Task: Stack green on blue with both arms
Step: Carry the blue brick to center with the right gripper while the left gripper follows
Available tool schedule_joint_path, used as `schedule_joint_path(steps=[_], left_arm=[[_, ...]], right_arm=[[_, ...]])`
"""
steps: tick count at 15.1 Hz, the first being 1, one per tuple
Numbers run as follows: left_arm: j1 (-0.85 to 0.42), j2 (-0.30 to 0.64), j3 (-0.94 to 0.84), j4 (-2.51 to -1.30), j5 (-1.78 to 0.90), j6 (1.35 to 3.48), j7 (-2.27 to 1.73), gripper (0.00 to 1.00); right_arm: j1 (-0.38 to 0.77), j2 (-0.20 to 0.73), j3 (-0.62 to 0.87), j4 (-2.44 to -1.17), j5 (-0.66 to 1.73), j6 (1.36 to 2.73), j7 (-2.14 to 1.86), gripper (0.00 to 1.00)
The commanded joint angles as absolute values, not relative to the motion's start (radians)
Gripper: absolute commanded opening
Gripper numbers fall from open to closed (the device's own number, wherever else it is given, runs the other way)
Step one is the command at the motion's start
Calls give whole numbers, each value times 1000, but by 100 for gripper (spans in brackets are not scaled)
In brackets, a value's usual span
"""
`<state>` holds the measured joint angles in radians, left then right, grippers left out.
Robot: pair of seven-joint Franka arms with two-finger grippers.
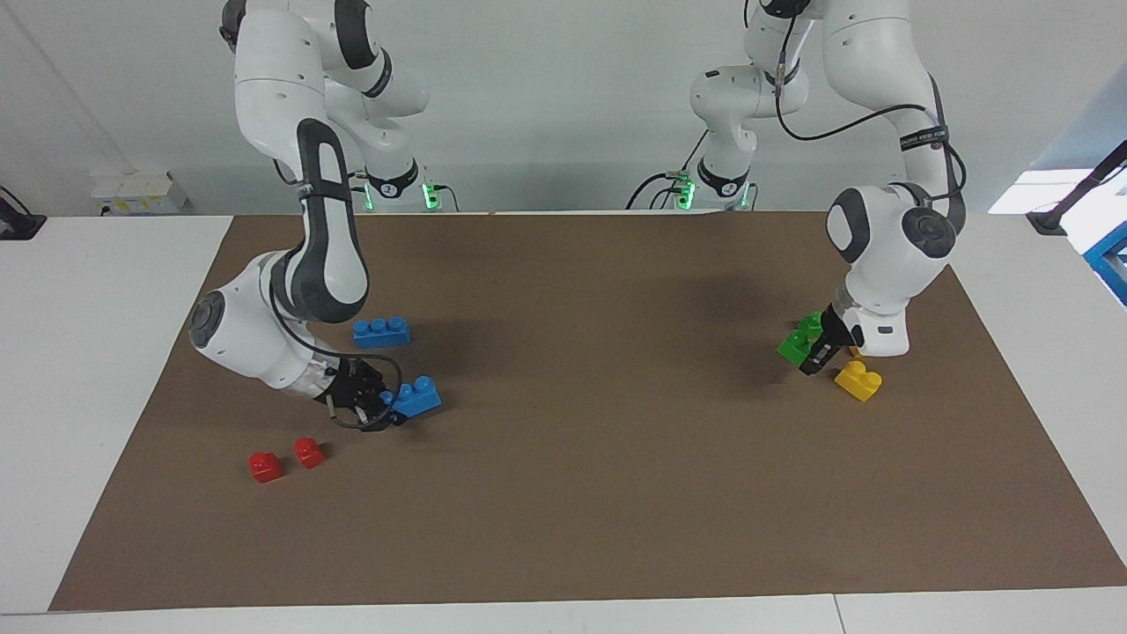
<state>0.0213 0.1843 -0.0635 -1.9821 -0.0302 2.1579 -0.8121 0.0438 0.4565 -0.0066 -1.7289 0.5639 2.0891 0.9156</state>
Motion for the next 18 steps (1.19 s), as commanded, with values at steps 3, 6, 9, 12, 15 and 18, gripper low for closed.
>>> schedule_joint_path(steps=[3,6,9,12,15,18], left_arm=[[-44,54,-66,-1959,-46,2037,-1122,0],[-78,-23,-67,-1928,-46,1954,-1312,0],[-101,-96,-69,-1928,-46,1918,-1526,0],[-117,-107,-124,-1928,-34,1891,-1737,0],[-117,-109,-187,-1930,-34,1873,-1814,0],[-118,-121,-235,-1940,-34,1876,-1858,0]], right_arm=[[178,390,11,-1747,584,2101,1063,0],[264,390,9,-1769,583,2202,1170,0],[330,380,11,-1833,583,2345,1230,0],[370,379,12,-1874,583,2420,1268,0],[411,385,12,-1928,584,2537,1287,0],[413,387,12,-1945,584,2559,1284,0]])
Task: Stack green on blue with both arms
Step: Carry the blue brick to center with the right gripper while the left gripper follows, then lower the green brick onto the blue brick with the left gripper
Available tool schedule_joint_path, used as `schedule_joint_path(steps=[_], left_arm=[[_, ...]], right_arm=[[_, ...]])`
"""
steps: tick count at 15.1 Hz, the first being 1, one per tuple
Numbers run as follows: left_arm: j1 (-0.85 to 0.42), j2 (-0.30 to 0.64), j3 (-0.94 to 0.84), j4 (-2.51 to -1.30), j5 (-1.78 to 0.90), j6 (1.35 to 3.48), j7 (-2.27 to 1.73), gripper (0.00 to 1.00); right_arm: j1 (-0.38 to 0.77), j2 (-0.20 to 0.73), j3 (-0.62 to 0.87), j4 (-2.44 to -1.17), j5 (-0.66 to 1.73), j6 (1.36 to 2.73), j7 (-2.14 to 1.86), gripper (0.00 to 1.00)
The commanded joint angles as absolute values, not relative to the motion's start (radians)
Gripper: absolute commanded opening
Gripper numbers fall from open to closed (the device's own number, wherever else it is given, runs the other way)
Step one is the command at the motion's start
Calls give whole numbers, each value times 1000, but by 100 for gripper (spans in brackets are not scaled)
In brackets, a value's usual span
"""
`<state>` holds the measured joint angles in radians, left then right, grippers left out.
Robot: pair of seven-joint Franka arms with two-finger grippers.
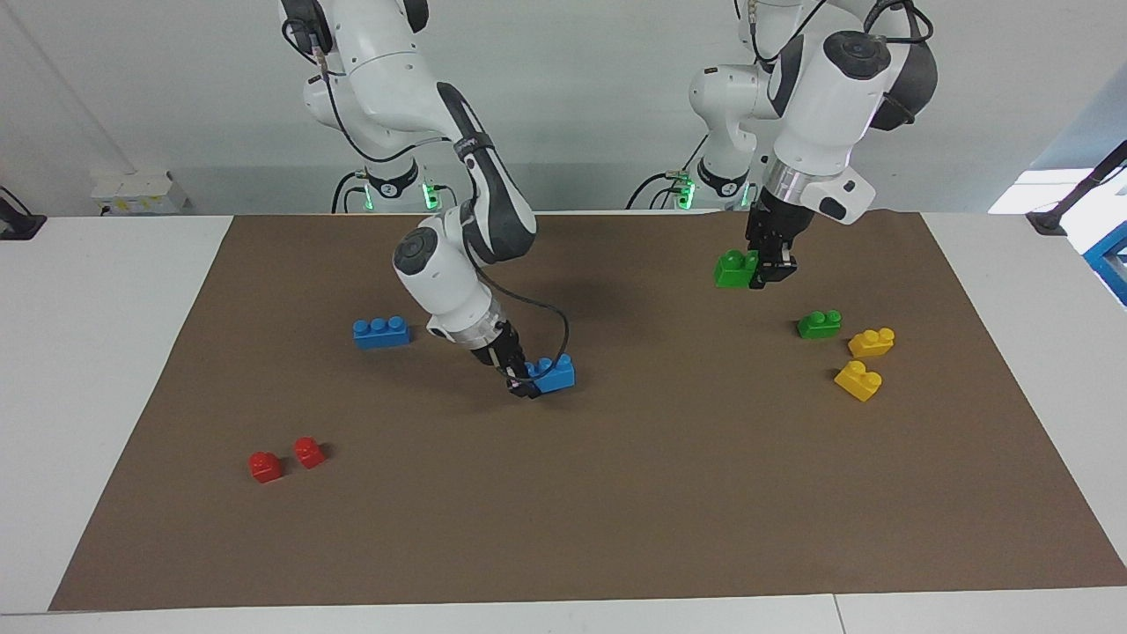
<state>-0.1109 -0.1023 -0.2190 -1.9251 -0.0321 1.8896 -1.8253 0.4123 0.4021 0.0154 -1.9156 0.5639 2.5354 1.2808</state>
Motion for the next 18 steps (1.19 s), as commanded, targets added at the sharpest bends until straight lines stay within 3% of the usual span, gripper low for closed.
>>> schedule_joint_path(steps=[1,18], left_arm=[[-118,-121,-251,-1944,-34,1884,-1867,0],[-408,72,-259,-1957,71,2207,-2290,0]], right_arm=[[413,387,12,-1947,584,2559,1282,0],[413,388,12,-1973,584,2586,1262,0]])
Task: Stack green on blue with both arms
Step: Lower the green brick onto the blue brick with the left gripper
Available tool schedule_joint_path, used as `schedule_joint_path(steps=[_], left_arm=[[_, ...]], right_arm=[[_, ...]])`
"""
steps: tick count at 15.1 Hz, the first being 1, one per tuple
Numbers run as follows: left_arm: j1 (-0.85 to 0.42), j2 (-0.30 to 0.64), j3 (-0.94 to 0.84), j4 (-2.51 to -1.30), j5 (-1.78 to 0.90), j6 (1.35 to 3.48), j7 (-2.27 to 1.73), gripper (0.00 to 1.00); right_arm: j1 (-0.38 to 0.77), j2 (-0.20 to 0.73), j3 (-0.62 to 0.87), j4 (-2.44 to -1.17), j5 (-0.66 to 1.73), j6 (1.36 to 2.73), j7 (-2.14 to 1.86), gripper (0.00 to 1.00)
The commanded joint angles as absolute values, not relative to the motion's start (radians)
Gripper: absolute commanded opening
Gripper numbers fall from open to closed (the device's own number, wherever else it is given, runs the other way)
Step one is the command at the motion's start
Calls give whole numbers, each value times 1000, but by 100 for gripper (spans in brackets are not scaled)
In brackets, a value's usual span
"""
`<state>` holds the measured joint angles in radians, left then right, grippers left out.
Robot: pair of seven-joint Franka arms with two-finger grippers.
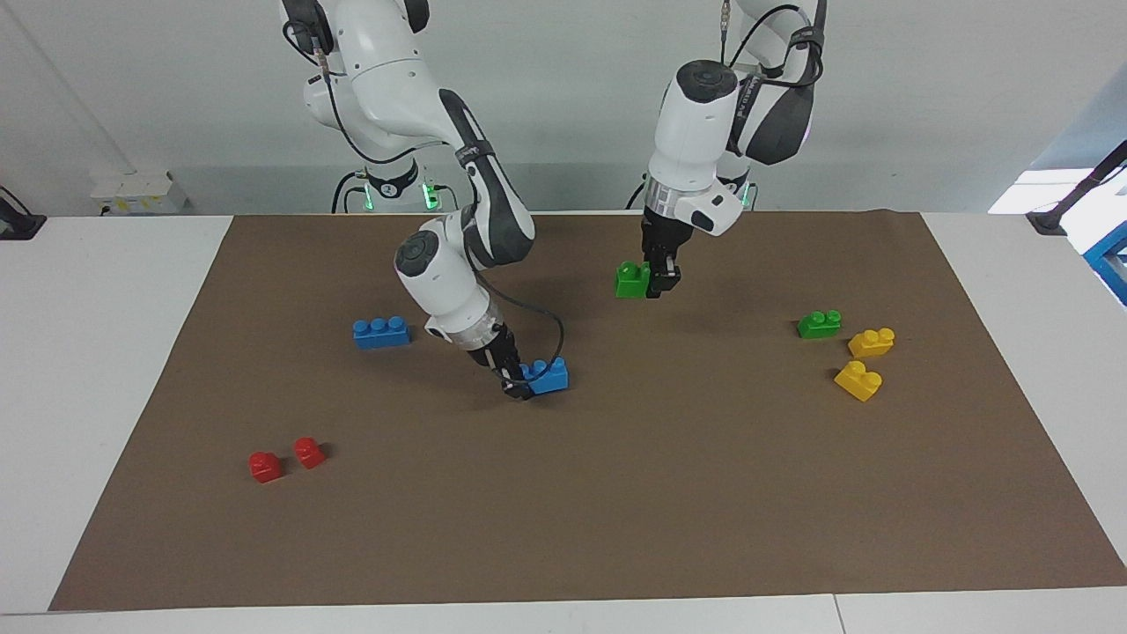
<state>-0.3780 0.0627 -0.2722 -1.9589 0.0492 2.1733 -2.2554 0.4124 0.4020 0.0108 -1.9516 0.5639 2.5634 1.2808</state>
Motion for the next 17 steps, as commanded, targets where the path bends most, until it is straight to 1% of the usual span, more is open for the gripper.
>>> schedule_joint_path(steps=[1,3,8,10,13,15,17], left_arm=[[-422,93,-258,-1953,78,2224,-2308,0],[-463,150,-258,-1948,171,2273,-2397,0],[-499,195,-258,-1933,224,2348,-2462,0],[-517,216,-258,-1930,296,2382,-2518,0],[-540,271,-258,-1893,377,2393,-2578,0],[-555,325,-258,-1856,402,2395,-2601,0],[-557,342,-258,-1841,420,2396,-2620,0]], right_arm=[[413,388,12,-1973,584,2586,1262,0],[413,388,12,-1973,584,2586,1262,0],[413,387,12,-1973,584,2586,1262,0],[413,387,12,-1973,584,2586,1262,0],[413,387,12,-1973,584,2586,1262,0],[413,387,12,-1973,584,2585,1262,0],[413,387,12,-1973,584,2586,1262,0]])
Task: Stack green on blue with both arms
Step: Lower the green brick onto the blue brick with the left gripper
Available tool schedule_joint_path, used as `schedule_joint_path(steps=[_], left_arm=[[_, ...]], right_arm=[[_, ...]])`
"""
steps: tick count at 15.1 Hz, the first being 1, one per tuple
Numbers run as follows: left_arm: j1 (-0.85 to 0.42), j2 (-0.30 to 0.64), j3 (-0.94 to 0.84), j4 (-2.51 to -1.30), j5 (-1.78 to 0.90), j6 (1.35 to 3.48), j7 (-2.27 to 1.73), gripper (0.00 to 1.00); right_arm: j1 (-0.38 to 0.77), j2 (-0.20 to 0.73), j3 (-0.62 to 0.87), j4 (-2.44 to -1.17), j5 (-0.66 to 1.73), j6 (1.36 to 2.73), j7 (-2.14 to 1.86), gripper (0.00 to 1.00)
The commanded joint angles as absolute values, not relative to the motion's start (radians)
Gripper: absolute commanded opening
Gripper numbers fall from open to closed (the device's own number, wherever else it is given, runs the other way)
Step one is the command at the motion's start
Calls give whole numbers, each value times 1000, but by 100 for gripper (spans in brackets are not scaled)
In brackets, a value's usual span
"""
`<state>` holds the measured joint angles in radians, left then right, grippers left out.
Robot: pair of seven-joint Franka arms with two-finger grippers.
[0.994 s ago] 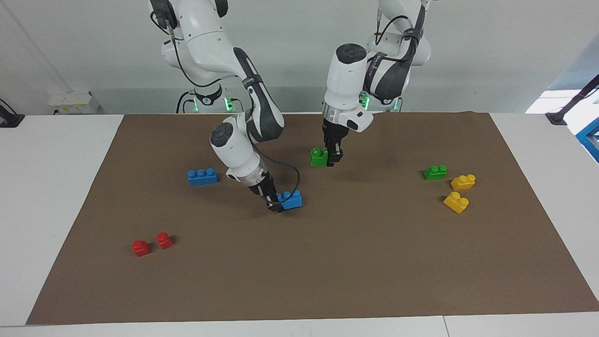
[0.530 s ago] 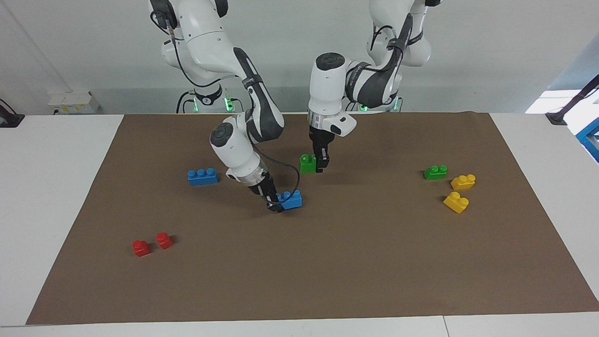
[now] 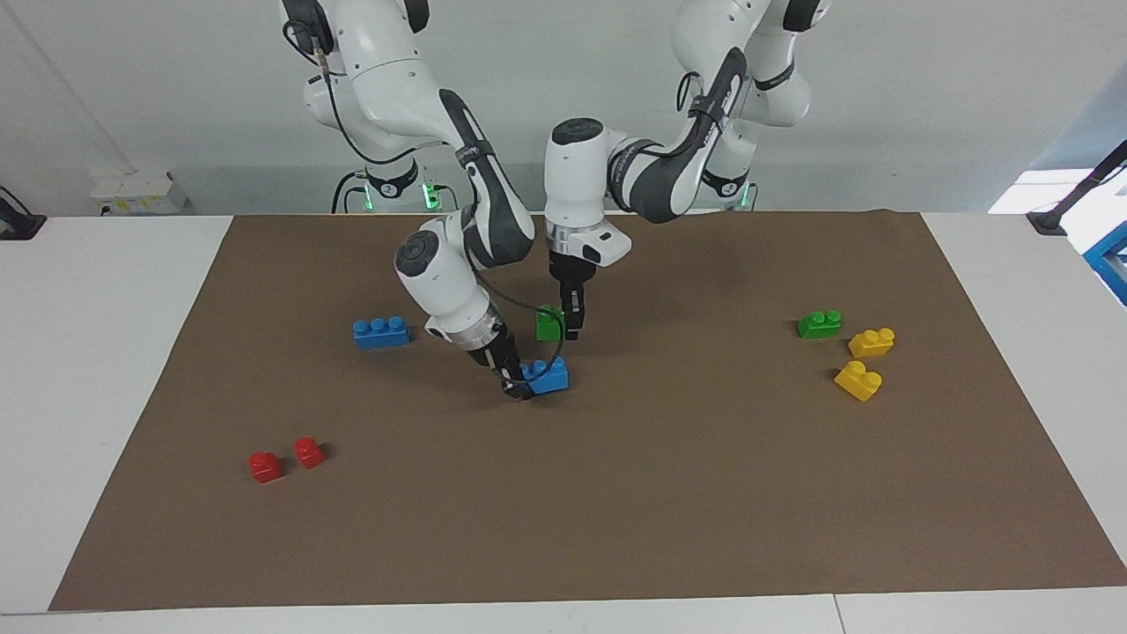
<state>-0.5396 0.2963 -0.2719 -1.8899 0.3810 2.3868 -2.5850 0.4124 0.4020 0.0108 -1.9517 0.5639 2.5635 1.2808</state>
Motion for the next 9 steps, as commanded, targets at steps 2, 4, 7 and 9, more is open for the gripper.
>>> schedule_joint_path(steps=[2,4,7,9], left_arm=[[-558,360,-258,-1835,426,2408,-2620,0],[-558,374,-258,-1824,428,2410,-2620,0],[-558,379,-258,-1822,430,2411,-2620,0],[-558,379,-258,-1822,430,2415,-2619,0]], right_arm=[[422,388,12,-1973,584,2585,1267,0],[439,399,12,-1974,584,2597,1270,0],[449,419,12,-1974,584,2612,1270,0],[451,428,12,-1974,584,2628,1272,0]])
